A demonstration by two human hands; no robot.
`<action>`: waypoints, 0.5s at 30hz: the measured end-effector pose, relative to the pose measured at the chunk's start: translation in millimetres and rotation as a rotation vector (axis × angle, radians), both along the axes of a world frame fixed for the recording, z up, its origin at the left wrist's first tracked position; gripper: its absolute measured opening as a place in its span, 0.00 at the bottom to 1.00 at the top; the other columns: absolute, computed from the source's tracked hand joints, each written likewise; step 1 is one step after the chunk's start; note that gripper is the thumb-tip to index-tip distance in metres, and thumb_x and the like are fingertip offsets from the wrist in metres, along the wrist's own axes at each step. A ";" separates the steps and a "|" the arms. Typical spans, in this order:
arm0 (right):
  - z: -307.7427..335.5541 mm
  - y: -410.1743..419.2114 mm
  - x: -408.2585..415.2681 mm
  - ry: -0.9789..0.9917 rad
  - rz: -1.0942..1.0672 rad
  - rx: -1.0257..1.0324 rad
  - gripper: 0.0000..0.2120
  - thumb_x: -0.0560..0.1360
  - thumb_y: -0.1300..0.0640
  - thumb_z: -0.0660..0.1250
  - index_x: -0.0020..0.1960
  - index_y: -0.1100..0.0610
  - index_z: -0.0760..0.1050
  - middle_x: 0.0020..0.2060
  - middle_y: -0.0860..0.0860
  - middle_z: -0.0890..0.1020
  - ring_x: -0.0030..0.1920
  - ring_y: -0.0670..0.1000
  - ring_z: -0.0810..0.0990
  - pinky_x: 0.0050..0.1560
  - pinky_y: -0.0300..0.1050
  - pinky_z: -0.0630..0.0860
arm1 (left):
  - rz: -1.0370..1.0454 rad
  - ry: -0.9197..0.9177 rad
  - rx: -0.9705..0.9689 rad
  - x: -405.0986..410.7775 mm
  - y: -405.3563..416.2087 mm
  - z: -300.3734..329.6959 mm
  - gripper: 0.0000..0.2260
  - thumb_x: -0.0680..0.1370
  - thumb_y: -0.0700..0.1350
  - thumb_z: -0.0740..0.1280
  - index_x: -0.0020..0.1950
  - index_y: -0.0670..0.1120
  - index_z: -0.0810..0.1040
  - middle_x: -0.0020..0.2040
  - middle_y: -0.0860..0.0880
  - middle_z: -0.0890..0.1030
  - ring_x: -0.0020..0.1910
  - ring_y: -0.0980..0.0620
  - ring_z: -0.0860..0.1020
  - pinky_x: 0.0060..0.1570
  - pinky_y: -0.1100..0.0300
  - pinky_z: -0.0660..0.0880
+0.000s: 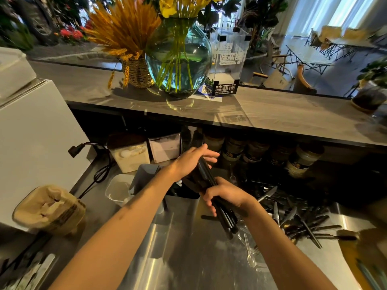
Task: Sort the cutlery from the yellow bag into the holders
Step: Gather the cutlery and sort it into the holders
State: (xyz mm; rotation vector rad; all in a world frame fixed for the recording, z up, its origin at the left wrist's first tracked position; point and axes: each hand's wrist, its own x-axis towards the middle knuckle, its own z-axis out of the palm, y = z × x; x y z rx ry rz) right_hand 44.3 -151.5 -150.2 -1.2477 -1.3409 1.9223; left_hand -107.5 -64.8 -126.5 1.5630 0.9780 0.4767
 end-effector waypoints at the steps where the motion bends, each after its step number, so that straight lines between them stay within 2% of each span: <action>1: -2.2 0.2 -0.1 0.000 -0.004 -0.008 0.04 0.68 0.66 0.67 0.38 0.67 0.74 0.29 0.60 0.74 0.25 0.56 0.73 0.31 0.45 0.76 | -0.007 0.013 0.005 -1.9 0.7 -1.6 0.24 0.83 0.60 0.48 0.63 0.55 0.80 0.57 0.51 0.84 0.60 0.49 0.80 0.71 0.44 0.67; 3: -4.9 1.3 -0.2 0.009 -0.029 -0.028 0.08 0.68 0.66 0.68 0.44 0.70 0.75 0.29 0.60 0.74 0.25 0.56 0.73 0.30 0.45 0.76 | 0.006 0.022 0.033 -4.0 0.6 -1.7 0.23 0.80 0.63 0.48 0.63 0.60 0.78 0.58 0.54 0.84 0.64 0.50 0.77 0.71 0.45 0.66; 5: -4.1 2.7 0.1 0.034 -0.060 -0.032 0.10 0.69 0.66 0.67 0.47 0.70 0.74 0.29 0.60 0.74 0.26 0.56 0.74 0.31 0.45 0.77 | 0.112 -0.049 0.044 -4.3 -0.9 -2.8 0.23 0.83 0.62 0.47 0.67 0.57 0.76 0.61 0.53 0.82 0.65 0.49 0.77 0.66 0.48 0.71; 7: -2.1 4.2 1.4 0.045 -0.077 0.003 0.07 0.69 0.65 0.67 0.43 0.69 0.75 0.30 0.61 0.76 0.28 0.57 0.76 0.35 0.45 0.78 | 0.291 -0.167 -0.006 -4.2 -4.4 -4.4 0.24 0.85 0.59 0.46 0.70 0.51 0.75 0.64 0.50 0.80 0.66 0.47 0.75 0.59 0.50 0.74; 9: -0.3 4.5 2.3 0.074 -0.096 0.008 0.04 0.68 0.65 0.67 0.40 0.66 0.75 0.30 0.62 0.77 0.29 0.58 0.77 0.36 0.46 0.78 | 0.421 -0.279 -0.080 -4.3 -6.7 -8.6 0.25 0.85 0.59 0.46 0.69 0.51 0.76 0.64 0.51 0.81 0.65 0.47 0.76 0.62 0.46 0.73; 11: -0.7 4.6 0.9 0.109 -0.104 -0.016 0.02 0.68 0.65 0.66 0.39 0.65 0.75 0.30 0.61 0.76 0.28 0.58 0.76 0.35 0.46 0.77 | 0.449 -0.383 -0.127 -2.3 -8.7 -9.6 0.26 0.84 0.62 0.47 0.67 0.51 0.77 0.63 0.50 0.81 0.64 0.48 0.78 0.66 0.43 0.72; 13: -1.9 3.0 -5.9 0.121 -0.099 -0.062 0.02 0.67 0.65 0.66 0.39 0.65 0.75 0.29 0.60 0.75 0.26 0.57 0.75 0.31 0.45 0.76 | 0.435 -0.476 -0.144 3.3 -13.1 -3.6 0.27 0.84 0.60 0.46 0.67 0.47 0.77 0.65 0.46 0.80 0.64 0.47 0.78 0.66 0.44 0.72; 15: -4.1 2.1 -13.8 0.131 -0.106 -0.122 0.02 0.67 0.66 0.66 0.39 0.63 0.75 0.29 0.59 0.75 0.26 0.55 0.75 0.30 0.44 0.76 | 0.404 -0.483 -0.079 10.2 -16.5 6.6 0.28 0.84 0.59 0.45 0.68 0.45 0.76 0.64 0.46 0.81 0.63 0.49 0.79 0.65 0.45 0.72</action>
